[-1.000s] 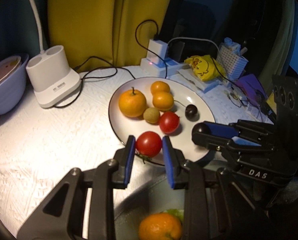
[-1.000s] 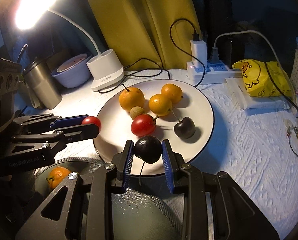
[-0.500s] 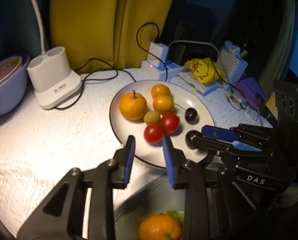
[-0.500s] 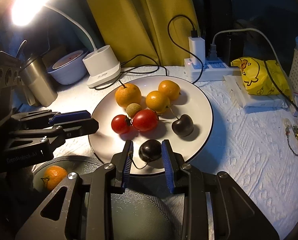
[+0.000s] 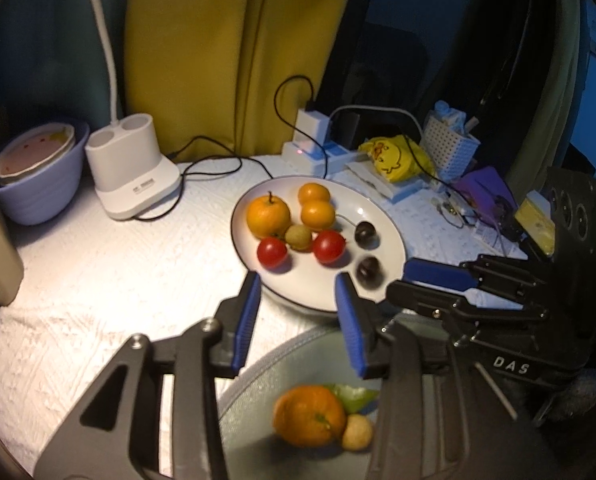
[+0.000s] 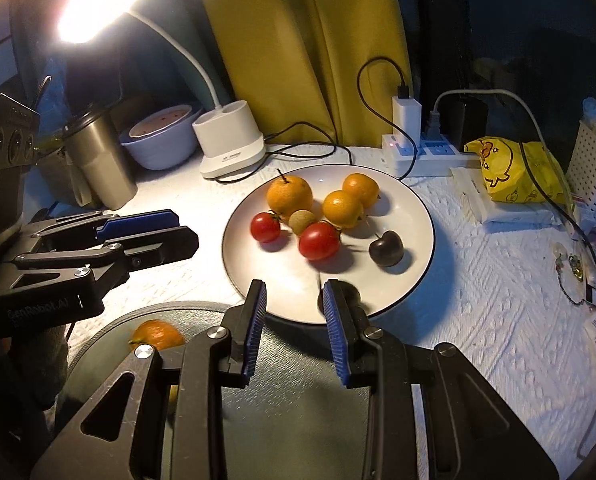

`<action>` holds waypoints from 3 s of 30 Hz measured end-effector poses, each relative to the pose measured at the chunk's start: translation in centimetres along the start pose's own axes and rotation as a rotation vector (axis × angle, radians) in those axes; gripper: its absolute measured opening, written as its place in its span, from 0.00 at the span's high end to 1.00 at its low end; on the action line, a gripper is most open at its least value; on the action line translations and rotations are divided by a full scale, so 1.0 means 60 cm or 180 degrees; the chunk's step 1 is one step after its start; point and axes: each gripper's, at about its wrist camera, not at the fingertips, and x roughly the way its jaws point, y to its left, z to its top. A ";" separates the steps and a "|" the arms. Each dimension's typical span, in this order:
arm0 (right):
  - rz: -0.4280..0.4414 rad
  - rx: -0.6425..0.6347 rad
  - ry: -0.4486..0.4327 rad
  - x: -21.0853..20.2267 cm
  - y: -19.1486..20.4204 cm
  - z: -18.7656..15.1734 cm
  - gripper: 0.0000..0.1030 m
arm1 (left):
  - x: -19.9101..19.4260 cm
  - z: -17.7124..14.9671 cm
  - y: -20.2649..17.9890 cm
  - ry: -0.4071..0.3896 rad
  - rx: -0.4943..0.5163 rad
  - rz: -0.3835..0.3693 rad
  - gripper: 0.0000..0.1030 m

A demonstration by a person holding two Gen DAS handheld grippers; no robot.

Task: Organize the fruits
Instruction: 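Move both tools back over the fruit board, then grasp the large orange with the left tool while the right tool grasps a yellow fruit, then carry the orange and yellow fruit to the white plate and release both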

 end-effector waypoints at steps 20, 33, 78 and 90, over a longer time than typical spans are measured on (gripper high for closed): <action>-0.0030 -0.0142 -0.0033 -0.057 0.074 -0.031 0.70 | -0.089 -0.056 0.008 -0.0140 -0.0052 0.0005 0.60; 0.0020 -0.0179 0.0050 -0.054 0.116 -0.064 0.70 | -0.121 -0.103 0.029 -0.0140 -0.0124 0.0094 0.60; 0.0119 -0.0189 0.0262 -0.013 0.106 -0.108 0.73 | -0.065 -0.135 -0.004 0.0139 -0.0046 0.0050 0.60; 0.0089 -0.0034 0.0217 -0.023 0.060 -0.111 0.73 | -0.020 -0.122 -0.026 0.0263 0.0107 0.0162 0.59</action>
